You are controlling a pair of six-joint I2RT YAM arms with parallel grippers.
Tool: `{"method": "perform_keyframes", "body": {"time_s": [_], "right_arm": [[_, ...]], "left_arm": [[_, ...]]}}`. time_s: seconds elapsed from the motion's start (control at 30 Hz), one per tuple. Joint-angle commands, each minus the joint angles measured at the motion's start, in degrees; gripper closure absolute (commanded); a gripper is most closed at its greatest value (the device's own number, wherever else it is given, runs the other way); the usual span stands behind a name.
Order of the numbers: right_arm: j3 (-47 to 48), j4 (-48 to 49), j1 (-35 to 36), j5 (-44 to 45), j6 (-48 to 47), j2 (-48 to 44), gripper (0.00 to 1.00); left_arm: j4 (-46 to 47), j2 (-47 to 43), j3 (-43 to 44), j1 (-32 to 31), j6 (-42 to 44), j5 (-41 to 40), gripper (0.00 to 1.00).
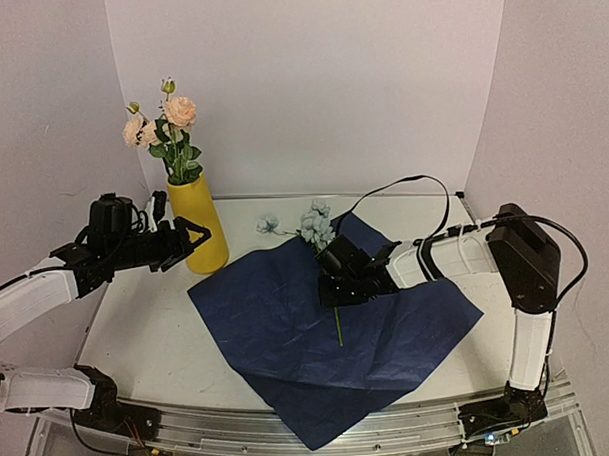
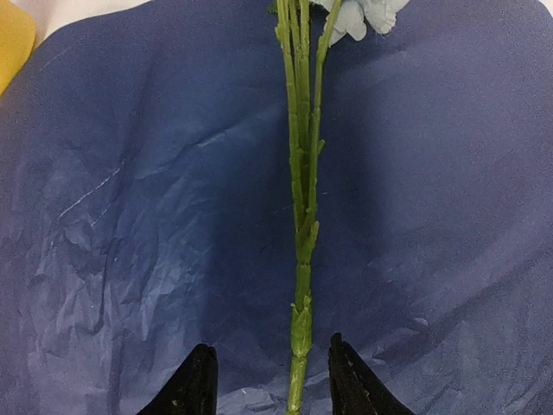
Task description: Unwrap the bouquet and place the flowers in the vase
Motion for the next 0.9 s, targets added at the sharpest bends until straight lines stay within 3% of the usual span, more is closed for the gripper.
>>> {"method": "perform_keyframes", "body": {"time_s": [0.0,0.27,0.5,0.7,0.87], "right_arm": [[2.3,-0.7,0.0,1.8,0.7,2.1,0.56],[2.8,-0.8,-0.2,1.5,0.7,4.5,0.71],[2.1,-1.0,-0.3,3.7,1.6,1.8,1.0],[0.1,-0.8,-0.1,5.4,0.1,-6.5,1.0],[-3.6,3.8,0.2,1.6,-2.4,-16.0,1.0]], "left_arm": [[3.7,0.2,0.1,0.0,-0.7,1.4,0.23],[4.0,-0.1,-0.1,0.1,-0.6,1.2,0.22],[4.0,0.0,-0.2,0.1,-0.9,1.1,0.23],[6.4,0.7,-0.6,0.0,-2.3,3.0,0.23],[14.0,2.1,-1.3,-1.2,-6.5,7.1,0.23]]}}
